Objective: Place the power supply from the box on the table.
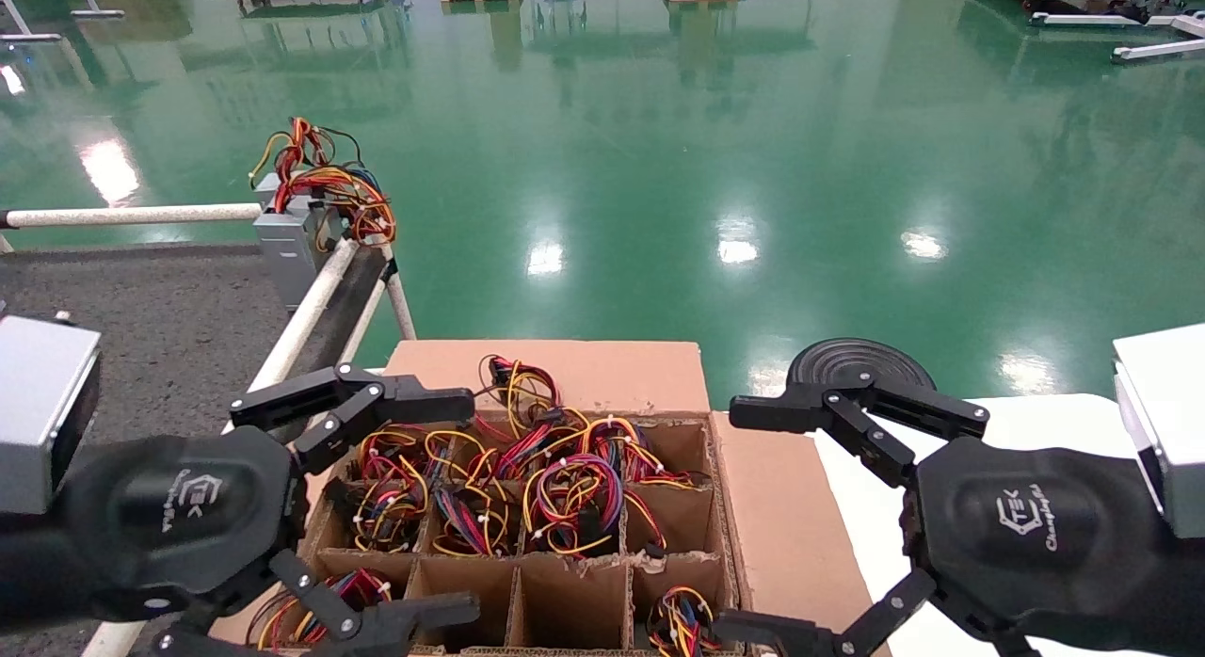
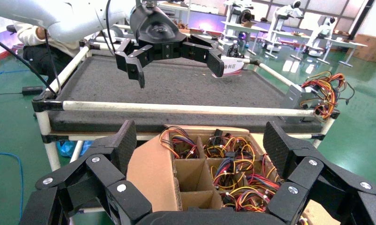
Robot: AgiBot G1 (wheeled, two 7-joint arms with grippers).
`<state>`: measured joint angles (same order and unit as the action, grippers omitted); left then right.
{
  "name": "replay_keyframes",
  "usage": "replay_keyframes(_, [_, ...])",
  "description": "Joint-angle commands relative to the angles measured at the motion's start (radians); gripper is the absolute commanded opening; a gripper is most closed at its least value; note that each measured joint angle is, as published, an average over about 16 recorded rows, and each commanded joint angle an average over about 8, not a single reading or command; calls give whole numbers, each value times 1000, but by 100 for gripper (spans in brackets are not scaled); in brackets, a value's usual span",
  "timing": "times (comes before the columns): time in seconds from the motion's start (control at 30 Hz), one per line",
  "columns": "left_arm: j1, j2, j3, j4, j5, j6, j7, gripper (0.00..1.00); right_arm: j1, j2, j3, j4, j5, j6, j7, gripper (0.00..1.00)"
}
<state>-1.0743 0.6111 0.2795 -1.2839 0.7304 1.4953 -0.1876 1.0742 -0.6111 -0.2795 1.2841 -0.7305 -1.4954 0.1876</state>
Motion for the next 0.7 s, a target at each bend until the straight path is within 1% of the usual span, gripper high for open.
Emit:
replay_keyframes(0.03, [0,0,0,0,0,0,0,100,0,0,0,0,0,0,0,100])
replay_keyframes(0.57, [0,0,0,0,0,0,0,100,0,0,0,0,0,0,0,100])
replay_keyframes(0.6, [0,0,0,0,0,0,0,100,0,0,0,0,0,0,0,92])
replay_keyframes(0.7, [0,0,0,0,0,0,0,100,0,0,0,0,0,0,0,54])
